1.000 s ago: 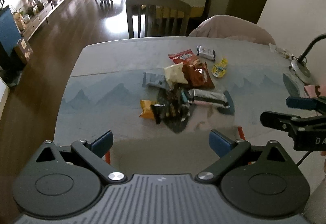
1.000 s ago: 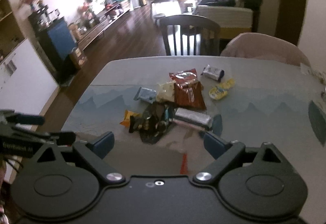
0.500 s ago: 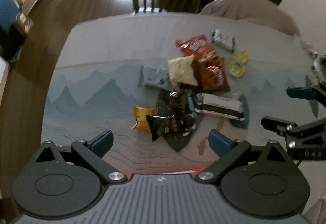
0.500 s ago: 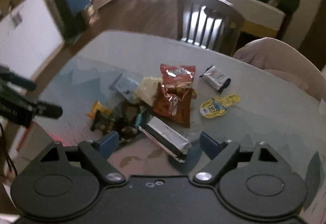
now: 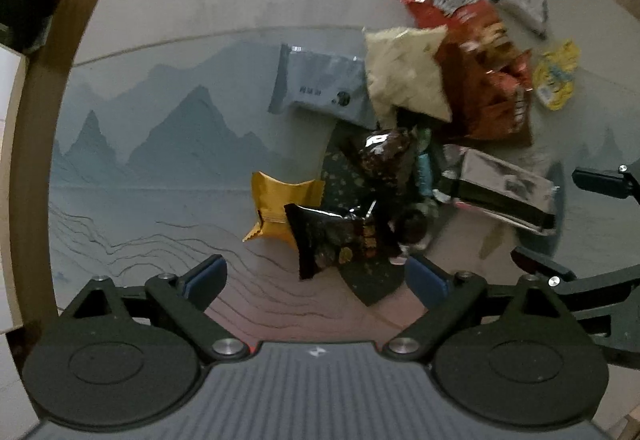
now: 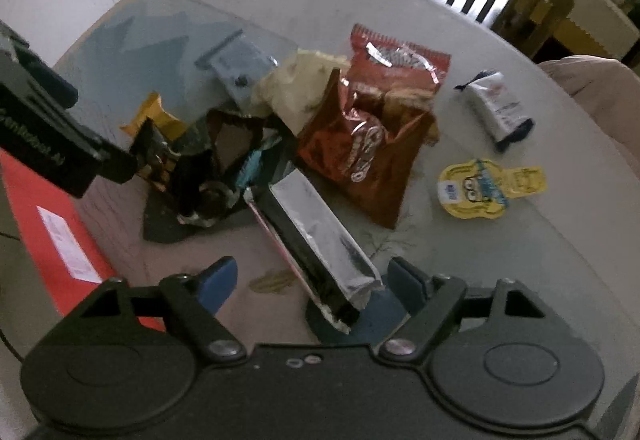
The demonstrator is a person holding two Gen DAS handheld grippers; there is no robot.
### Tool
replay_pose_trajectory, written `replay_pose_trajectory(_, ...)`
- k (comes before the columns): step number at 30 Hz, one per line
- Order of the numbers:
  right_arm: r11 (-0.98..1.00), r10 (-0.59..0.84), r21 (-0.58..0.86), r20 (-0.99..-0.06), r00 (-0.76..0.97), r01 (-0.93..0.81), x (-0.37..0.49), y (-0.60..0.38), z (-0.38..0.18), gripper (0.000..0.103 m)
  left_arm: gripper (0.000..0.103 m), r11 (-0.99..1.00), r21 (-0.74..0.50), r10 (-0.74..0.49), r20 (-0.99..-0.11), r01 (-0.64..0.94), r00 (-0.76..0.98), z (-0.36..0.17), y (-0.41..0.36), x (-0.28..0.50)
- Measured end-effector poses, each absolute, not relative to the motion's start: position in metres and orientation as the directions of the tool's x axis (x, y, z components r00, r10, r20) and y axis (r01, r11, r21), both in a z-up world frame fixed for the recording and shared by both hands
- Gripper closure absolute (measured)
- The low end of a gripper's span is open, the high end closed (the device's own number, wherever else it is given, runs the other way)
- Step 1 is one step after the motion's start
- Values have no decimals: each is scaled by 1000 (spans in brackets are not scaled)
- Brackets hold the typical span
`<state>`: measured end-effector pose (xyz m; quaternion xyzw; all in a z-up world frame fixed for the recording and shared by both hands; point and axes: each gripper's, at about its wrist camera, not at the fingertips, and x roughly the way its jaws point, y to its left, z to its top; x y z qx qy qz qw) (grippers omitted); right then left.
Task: Organize snacks
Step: 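Grasp the silver foil bar with the right gripper while the left gripper grasps a dark chocolate packet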
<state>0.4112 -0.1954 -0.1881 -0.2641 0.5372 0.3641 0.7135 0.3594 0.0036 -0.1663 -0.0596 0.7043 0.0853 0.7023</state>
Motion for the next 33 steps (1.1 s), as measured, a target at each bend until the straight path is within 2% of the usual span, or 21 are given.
replay_pose_trajectory(1,590,230,14,-961,151,-808,414,-193,-193,23,7,979,35,32,-999,-199,-23,-172,4,362)
replay_pose_trajectory(3,577,218,9,-965,143,-817,418,-190,-204,24,16,981,39,32,-999,-191,-42,-182,3,367)
replay_pose_trajectory(9,531,205,14,-972,112,-848,425,-180,-224,30,16,987,24,10,-996,-158,-94,-203,-4,374)
replay_pose_trajectory(12,522,198,6,-973,115,-853,428,-177,-231,35,23,988,20,3,-994,-152,-110,-208,-5,377)
replay_pose_trajectory(21,501,212,-11,-968,136,-866,430,-175,-235,42,26,987,17,-9,-987,-160,-160,-223,0,388)
replay_pose_trajectory(22,496,215,-19,-966,144,-868,428,-173,-236,45,26,986,11,-16,-987,-165,-160,-223,2,390)
replay_pose_trajectory(26,487,218,-36,-963,161,-873,421,-169,-238,53,37,984,-15,-44,-986,-177,-159,-224,2,391)
replay_pose_trajectory(33,520,235,-13,-959,158,-854,416,-176,-236,56,49,979,-43,-71,-988,-199,-134,-226,5,383)
